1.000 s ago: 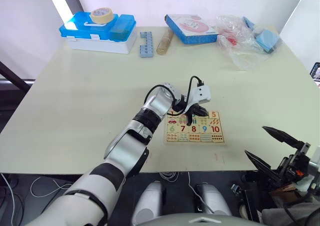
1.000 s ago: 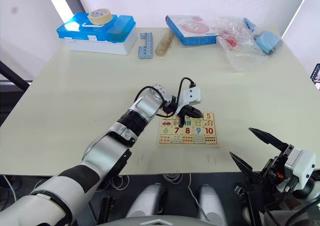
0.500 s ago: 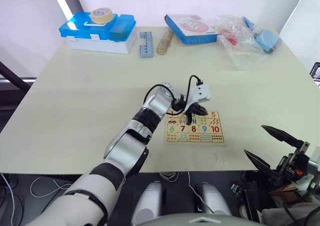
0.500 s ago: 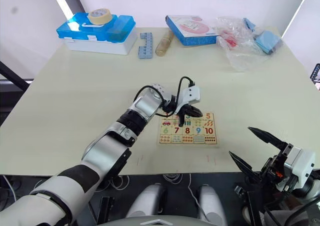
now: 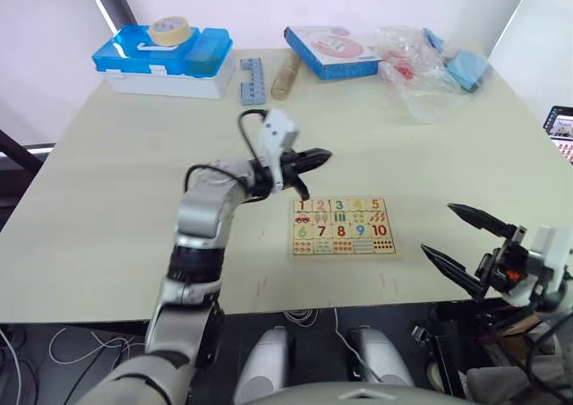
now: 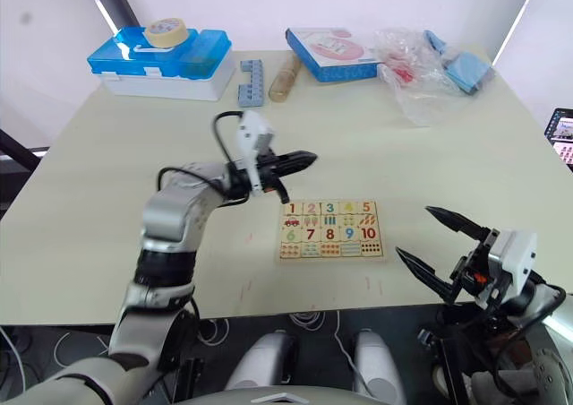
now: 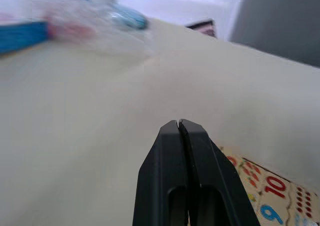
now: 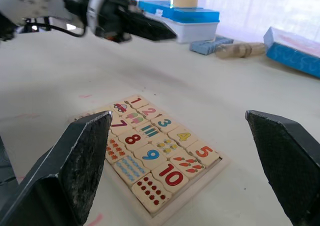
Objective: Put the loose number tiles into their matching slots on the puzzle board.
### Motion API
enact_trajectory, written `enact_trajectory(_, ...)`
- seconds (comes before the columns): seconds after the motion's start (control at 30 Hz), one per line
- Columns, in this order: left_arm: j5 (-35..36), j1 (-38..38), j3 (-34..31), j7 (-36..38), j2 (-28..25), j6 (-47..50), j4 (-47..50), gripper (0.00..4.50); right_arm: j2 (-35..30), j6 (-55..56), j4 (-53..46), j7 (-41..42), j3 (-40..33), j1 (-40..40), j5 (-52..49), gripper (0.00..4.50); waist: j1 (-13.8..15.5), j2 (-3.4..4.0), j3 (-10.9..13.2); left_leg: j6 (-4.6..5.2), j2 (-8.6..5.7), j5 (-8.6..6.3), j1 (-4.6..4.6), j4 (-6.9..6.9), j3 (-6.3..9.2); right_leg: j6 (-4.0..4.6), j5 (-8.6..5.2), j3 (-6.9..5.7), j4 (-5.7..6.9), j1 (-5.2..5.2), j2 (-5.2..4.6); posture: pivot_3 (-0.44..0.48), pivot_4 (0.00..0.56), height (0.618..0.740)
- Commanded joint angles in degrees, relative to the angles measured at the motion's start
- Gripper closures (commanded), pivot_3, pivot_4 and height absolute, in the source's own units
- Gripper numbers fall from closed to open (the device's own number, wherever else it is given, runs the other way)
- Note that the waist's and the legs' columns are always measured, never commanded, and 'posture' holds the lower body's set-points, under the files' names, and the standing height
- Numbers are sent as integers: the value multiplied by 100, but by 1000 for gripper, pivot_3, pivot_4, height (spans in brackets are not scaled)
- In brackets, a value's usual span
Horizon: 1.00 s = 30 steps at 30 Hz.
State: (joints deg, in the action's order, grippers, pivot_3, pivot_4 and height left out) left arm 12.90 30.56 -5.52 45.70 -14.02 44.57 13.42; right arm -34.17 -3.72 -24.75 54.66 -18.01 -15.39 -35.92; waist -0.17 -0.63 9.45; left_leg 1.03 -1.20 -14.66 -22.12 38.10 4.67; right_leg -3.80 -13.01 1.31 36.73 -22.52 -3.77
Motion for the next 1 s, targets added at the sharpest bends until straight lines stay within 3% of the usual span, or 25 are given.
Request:
enact_trajectory(0.03,622,-565,-634,-398,-68,426,1159,4432,-227,-139,217,205,15,306,-86,0,3,0,0,0,0,0,2,0,-3,0,0,3,-1,1,-1,0,150,740)
enact_trajectory(0.27,1401,-2458,-1807,-757,-291,218,2407,4432,-430,-391,790,839,0,827,-513,0,6,-7,-1,0,2,-1,13,-6,-15,1,0,13,-4,7,-3,0,150,740)
enact_trajectory(0.37,1704,-3111,-2238,-741,-396,67,2514,3569,-561,-457,1142,1178,-56,884,-562,0,47,-9,-3,0,2,-1,13,-5,-19,20,-11,13,-7,8,-4,0,150,740)
enact_trajectory(0.6,2067,-4694,-2776,-620,-606,-487,2708,335,-799,-408,1718,1700,-310,696,-529,0,104,-10,-3,1,2,-2,14,-6,-33,25,-14,15,-11,8,-19,0,150,740)
enact_trajectory(0.63,2095,-4897,-2806,-618,-612,-542,2739,156,-820,-378,1790,1749,-350,664,-496,0,103,-10,-4,1,2,-2,14,-6,-35,25,-14,15,-12,8,-21,0,150,740)
enact_trajectory(0.8,2002,-6042,-2778,-531,-547,-1081,2819,156,-891,-175,2178,1935,-521,514,-276,0,96,-13,-5,4,4,-5,16,-9,-43,25,-16,18,-17,8,-24,0,150,740)
enact_trajectory(1.0,2044,-6382,-2667,-641,-573,-1455,2715,156,-905,-57,2374,1988,-559,543,-153,0,101,-14,-6,4,5,-5,16,-9,-43,4,-29,16,-19,7,-25,0,150,740)
